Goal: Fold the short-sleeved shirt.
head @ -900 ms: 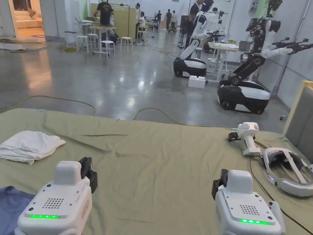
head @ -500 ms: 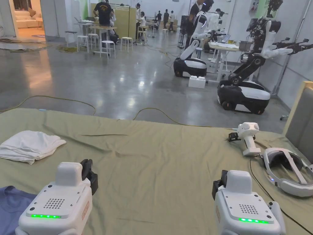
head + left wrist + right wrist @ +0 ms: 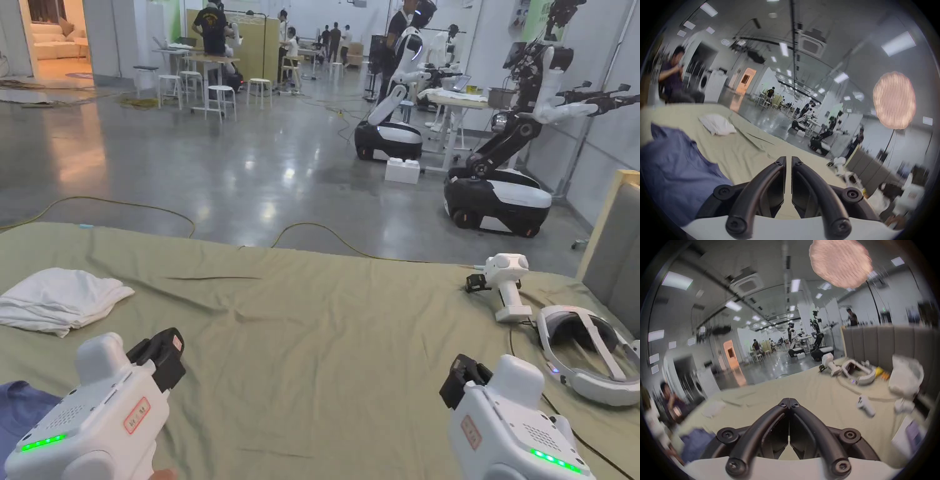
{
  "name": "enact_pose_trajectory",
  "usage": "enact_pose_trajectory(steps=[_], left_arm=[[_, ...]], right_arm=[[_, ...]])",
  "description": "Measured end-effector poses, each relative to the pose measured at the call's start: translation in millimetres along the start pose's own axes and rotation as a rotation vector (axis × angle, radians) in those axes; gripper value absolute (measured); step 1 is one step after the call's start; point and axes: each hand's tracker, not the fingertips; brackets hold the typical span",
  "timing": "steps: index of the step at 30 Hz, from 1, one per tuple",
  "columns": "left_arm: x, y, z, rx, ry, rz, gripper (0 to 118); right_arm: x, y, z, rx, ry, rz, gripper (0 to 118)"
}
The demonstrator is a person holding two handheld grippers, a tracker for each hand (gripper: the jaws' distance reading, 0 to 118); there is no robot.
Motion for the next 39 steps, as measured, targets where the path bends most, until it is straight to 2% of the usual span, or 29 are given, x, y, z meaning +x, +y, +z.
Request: enact_pose_trajectory(steps=[2, 3, 4, 6, 10, 12, 13, 14, 15, 16, 17, 19, 21, 22, 24, 28, 30, 31, 33, 34, 35, 39], left_arm=[[-6, 1, -2, 0.029, 0.036, 0.037, 8], [-2, 2, -2, 0.036, 0.065, -0.021, 8], [5, 4, -2, 0.038, 0.086, -0.130, 8], [24, 5, -3, 0.027, 0.113, -0.470, 8], [55, -12, -13, -0.018, 0.158, -1.269, 8], [57, -23, -17, -0.017, 0.198, -1.566, 8], [57, -29, -14, 0.000, 0.216, -1.685, 8], [56, -33, -14, 0.014, 0.229, -1.785, 8], [54, -36, -14, 0.033, 0.237, -1.864, 8], [52, -38, -14, 0.043, 0.239, -1.909, 8], [49, -38, -13, 0.051, 0.235, -1.912, 8], [50, -34, -12, 0.031, 0.209, -1.801, 8], [50, -27, -11, 0.011, 0.201, -1.608, 8], [50, -22, -11, -0.002, 0.196, -1.469, 8], [49, -12, -10, -0.036, 0.164, -1.172, 8], [30, 5, -9, -0.048, 0.094, -0.543, 8], [24, 6, -8, -0.017, 0.102, -0.357, 8], [22, 6, -7, -0.001, 0.102, -0.296, 8], [18, 4, -10, 0.014, 0.091, -0.267, 8], [18, 4, -10, 0.019, 0.093, -0.291, 8], [19, 4, -9, 0.026, 0.088, -0.303, 8], [26, 8, 1, 0.021, 0.081, -0.381, 8]], right_arm=[[4, 4, 2, 0.020, 0.011, -0.100, 0], [2, 7, 3, 0.029, 0.006, -0.086, 0], [-1, 8, 3, 0.035, -0.001, -0.034, 0], [-16, 11, -1, 0.055, -0.013, 0.245, 0], [-49, -12, -5, 0.146, -0.056, 1.126, 0], [-50, -27, -6, 0.196, -0.066, 1.470, 0], [-48, -34, -7, 0.219, -0.070, 1.624, 0], [-44, -40, -7, 0.227, -0.077, 1.732, 0], [-42, -42, -7, 0.227, -0.071, 1.797, 0], [-41, -44, -7, 0.221, -0.063, 1.824, 0], [-41, -44, -6, 0.210, -0.058, 1.818, 0], [-39, -41, -6, 0.189, -0.055, 1.742, 0], [-41, -40, -6, 0.164, -0.075, 1.627, 0], [-40, -37, -6, 0.149, -0.073, 1.535, 0], [-41, -31, -5, 0.104, -0.053, 1.304, 0], [-35, -14, -9, 0.006, -0.059, 0.758, 0], [-29, -10, -10, -0.021, -0.084, 0.512, 0], [-25, -9, -10, -0.027, -0.089, 0.418, 0], [-20, -9, -9, -0.027, -0.104, 0.310, 0], [-21, -9, -8, -0.019, -0.111, 0.284, 0], [-21, -9, -6, -0.005, -0.118, 0.274, 0], [-26, -8, -2, 0.003, -0.108, 0.324, 0]])
